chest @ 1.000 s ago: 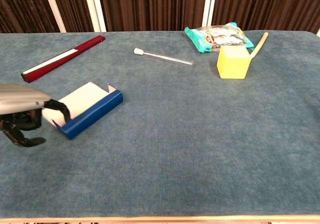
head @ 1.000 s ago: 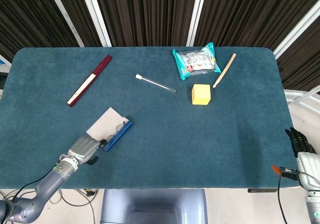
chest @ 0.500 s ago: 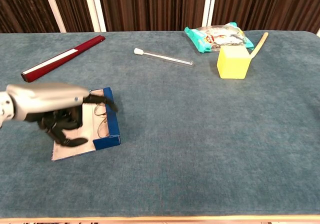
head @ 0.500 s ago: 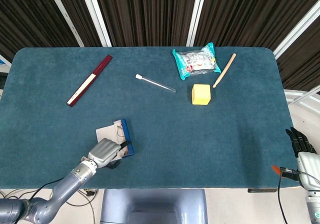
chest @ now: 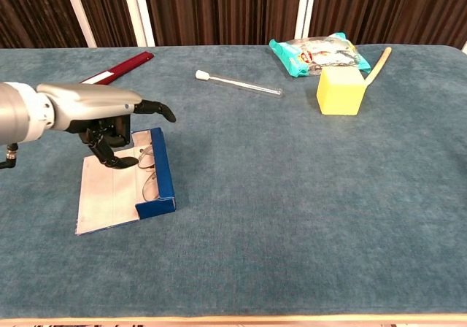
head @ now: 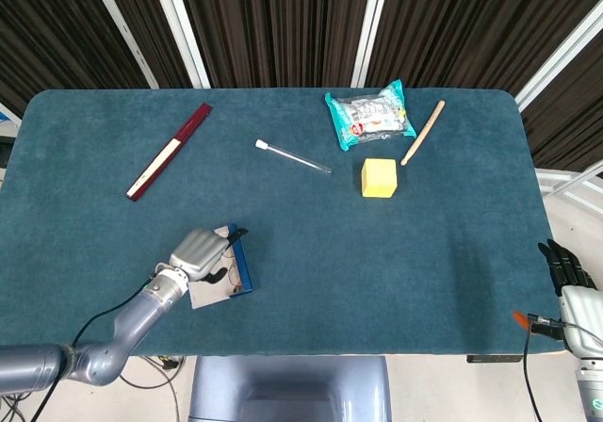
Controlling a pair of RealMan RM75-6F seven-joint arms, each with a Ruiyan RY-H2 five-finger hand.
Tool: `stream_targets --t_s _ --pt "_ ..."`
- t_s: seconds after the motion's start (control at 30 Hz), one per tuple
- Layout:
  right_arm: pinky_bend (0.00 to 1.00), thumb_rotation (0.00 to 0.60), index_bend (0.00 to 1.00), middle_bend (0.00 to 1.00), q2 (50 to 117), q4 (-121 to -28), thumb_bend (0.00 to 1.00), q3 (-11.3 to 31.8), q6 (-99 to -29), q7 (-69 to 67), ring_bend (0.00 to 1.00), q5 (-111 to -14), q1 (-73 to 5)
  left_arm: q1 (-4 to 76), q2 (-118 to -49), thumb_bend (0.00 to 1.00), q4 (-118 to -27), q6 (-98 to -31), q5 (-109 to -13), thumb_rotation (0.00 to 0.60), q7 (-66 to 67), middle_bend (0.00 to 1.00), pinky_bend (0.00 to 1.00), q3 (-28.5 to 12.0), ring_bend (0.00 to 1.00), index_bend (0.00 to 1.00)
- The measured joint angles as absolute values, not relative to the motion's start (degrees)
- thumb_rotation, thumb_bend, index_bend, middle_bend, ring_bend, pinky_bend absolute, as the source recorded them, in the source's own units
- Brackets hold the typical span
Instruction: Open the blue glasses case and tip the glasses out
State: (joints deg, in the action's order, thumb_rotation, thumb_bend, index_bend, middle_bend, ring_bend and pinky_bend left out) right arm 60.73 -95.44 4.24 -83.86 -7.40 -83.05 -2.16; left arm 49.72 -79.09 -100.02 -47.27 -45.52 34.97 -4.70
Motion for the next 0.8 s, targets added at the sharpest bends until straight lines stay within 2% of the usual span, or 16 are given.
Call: stream_targets --t_s 0.23,0.37,0.8 --pt "0.19 0.6 0.0 0.0 60.67 -95.45 0.18 4.23 -83.89 -7.54 0.0 -83.09 -2.13 55.69 -81.2 0.36 -96.81 -46.97 -32.45 0.6 42.4 0.97 0.94 -3.68 0.85 0.09" --pt "0.19 0.6 0.0 0.0 60.66 -95.42 0.18 4.19 -83.85 -7.56 0.0 -83.15 -2.15 57.79 -82.23 0.36 -95.62 -47.49 -28.15 0.6 44.65 0.97 0.95 -2.83 0.85 0.09" --pt "0.19 0.6 0.0 0.0 60.7 -95.47 0.18 4.11 -83.98 -7.44 0.0 -83.35 -2.11 58.99 -80.82 0.36 -95.88 -49.6 -23.97 0.6 45.27 0.98 0.95 0.08 0.85 0.15"
